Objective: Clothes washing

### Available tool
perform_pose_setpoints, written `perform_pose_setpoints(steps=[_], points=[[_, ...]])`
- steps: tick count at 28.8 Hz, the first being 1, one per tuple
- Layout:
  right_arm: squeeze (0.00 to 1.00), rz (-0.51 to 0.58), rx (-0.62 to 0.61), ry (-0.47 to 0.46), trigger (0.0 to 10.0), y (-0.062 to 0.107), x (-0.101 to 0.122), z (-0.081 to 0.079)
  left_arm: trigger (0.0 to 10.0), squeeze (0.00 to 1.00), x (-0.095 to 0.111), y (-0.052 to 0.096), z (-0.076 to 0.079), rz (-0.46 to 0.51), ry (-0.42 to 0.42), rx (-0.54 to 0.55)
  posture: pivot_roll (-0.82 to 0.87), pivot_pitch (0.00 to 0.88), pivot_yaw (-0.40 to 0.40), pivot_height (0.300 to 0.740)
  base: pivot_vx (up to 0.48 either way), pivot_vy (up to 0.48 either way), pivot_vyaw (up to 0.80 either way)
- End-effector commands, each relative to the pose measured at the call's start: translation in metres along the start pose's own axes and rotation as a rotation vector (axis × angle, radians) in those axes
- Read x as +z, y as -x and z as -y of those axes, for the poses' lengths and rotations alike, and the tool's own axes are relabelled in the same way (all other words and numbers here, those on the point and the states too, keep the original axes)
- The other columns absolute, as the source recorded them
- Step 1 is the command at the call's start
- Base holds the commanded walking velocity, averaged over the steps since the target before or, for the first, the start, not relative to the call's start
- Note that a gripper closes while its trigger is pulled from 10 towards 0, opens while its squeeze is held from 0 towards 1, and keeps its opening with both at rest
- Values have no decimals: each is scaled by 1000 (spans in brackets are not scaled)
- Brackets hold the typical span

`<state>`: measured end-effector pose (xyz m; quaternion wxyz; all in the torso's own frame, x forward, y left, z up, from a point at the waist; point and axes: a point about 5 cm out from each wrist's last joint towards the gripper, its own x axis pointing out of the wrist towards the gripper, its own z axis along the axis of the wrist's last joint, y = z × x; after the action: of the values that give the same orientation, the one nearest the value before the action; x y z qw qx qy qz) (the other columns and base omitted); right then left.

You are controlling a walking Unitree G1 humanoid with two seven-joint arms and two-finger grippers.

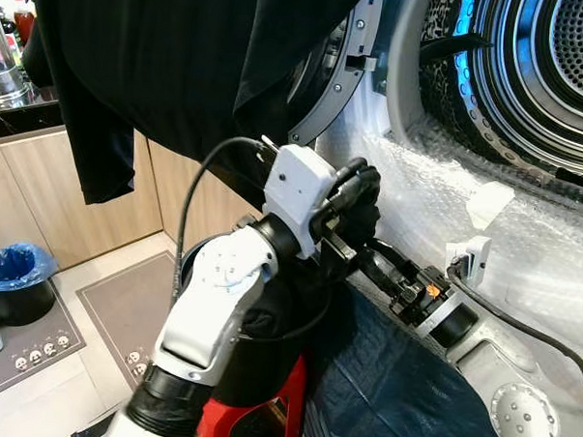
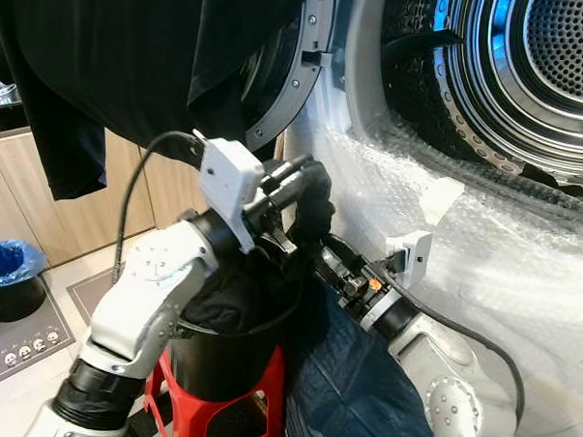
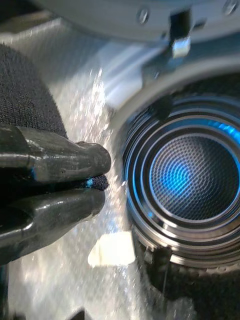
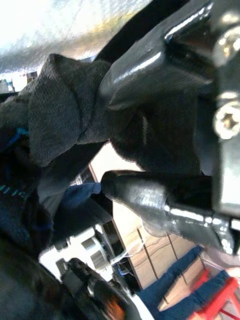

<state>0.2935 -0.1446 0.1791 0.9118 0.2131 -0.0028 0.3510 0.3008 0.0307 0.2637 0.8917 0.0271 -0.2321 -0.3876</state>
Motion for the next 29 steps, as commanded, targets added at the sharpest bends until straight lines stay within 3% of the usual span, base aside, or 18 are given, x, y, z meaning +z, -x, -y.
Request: perform_pose_setpoints(steps=[1, 8, 20, 24, 25, 26, 29], points=[[0, 41, -39, 15, 10000, -2, 8, 4, 10000, 0, 6, -7, 4, 27, -5, -17, -70, 0, -47, 740, 0, 0, 0], [0, 71, -146, 25, 10000, -7, 9, 11, 10000, 0, 10, -16, 17, 56, 33, -68, -76, 0, -35, 740, 0, 0, 0], [0, 79, -197, 55, 10000, -9, 8, 16, 10000, 0, 17, -22, 26, 95, 68, -94, -78, 0, -30, 740, 0, 0, 0], [0, 151, -176, 47, 10000, -10, 14, 14, 10000, 0, 17, -23, 27, 98, 74, -98, -76, 0, -30, 740, 0, 0, 0], [333, 152, -156, 48, 10000, -10, 13, 12, 10000, 0, 18, -23, 27, 99, 76, -98, -75, 0, -30, 740, 0, 0, 0], [1000, 164, -143, 28, 10000, -10, 14, 11, 10000, 0, 18, -23, 27, 99, 77, -98, -75, 0, -30, 740, 0, 0, 0], [1000, 212, -119, 5, 10000, -11, 19, 7, 10000, 0, 17, -23, 28, 98, 79, -97, -73, 0, -33, 740, 0, 0, 0]])
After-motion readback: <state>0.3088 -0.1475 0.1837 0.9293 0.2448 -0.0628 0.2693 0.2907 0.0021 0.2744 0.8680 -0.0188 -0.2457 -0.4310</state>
